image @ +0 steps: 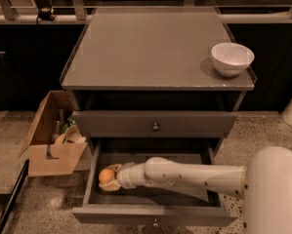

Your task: Pick orange from middle drawer and place on counter

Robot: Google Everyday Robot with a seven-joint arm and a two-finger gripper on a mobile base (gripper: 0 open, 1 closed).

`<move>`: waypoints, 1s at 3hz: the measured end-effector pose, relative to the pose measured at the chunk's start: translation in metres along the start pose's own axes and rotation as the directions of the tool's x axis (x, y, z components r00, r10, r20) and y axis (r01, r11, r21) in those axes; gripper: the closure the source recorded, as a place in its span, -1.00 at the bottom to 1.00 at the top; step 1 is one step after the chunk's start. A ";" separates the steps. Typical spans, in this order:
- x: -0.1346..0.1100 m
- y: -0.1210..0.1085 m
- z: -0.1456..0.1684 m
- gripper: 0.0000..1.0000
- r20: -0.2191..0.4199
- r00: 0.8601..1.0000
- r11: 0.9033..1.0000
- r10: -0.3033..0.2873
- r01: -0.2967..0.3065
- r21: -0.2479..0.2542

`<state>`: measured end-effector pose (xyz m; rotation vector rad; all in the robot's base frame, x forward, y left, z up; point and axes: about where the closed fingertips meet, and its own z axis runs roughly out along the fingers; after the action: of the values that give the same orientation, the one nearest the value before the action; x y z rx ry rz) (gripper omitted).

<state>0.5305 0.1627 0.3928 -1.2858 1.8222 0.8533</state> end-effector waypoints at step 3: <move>-0.077 0.027 -0.125 1.00 -0.005 0.992 0.992 -0.126 0.126 -0.030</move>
Offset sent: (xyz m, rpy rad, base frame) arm -0.0322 -0.0662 0.1430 -0.0320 -0.0908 0.1207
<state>0.4986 0.1013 0.5250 -1.4083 1.7192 0.8098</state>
